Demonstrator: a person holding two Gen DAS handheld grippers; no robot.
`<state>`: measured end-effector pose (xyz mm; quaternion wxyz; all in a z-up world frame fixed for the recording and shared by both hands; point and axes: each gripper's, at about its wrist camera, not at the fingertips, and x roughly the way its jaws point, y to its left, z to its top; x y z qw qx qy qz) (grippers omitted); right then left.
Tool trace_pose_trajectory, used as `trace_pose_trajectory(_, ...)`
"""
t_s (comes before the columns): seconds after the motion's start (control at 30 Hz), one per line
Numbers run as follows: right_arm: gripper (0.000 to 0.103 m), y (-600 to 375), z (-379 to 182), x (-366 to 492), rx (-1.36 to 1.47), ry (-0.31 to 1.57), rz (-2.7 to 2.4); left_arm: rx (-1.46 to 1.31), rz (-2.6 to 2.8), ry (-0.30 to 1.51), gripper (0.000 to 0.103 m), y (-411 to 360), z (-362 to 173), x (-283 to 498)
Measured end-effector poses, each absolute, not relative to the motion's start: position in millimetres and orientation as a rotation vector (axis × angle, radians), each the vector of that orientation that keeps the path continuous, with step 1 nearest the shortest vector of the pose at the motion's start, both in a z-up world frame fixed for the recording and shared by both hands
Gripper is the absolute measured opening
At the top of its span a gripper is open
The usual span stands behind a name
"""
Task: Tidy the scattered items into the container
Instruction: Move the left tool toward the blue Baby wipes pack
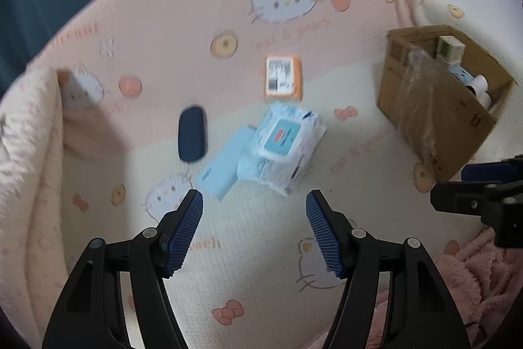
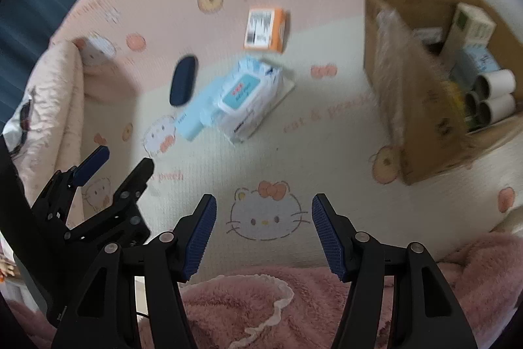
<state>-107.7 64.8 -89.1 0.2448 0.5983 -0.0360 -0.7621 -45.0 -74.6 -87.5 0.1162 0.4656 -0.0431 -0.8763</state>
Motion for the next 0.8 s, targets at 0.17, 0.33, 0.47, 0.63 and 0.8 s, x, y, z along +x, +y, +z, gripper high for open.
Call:
trace_pose_trajectory(0.17,0.059,37,-107,-135,1.700,-0.026,-2.028,1.527,-2.519,0.214,0.070,-127,-124,-62)
trace_pose_trajectory(0.33,0.059,20,-126,-169,1.697,-0.020,-1.979,1.525,-2.421,0.466,0.070,-163,-159,-77)
trace_pose_trajectory(0.47,0.059,16,-141,-198,1.668,-0.058,-1.991,1.435,-2.366,0.577,0.070,-182,-178,-90)
trace_pose_trajectory(0.63,0.059,10,-161,-228,1.618,-0.221,-1.945,1.289,-2.241,0.790,0.070,-195,-199,-108)
trace_pose_trajectory(0.8,0.059,-8,-187,-259,1.494,-0.246,-1.927,1.282,-2.248,0.901,0.069,-200,-228,-124)
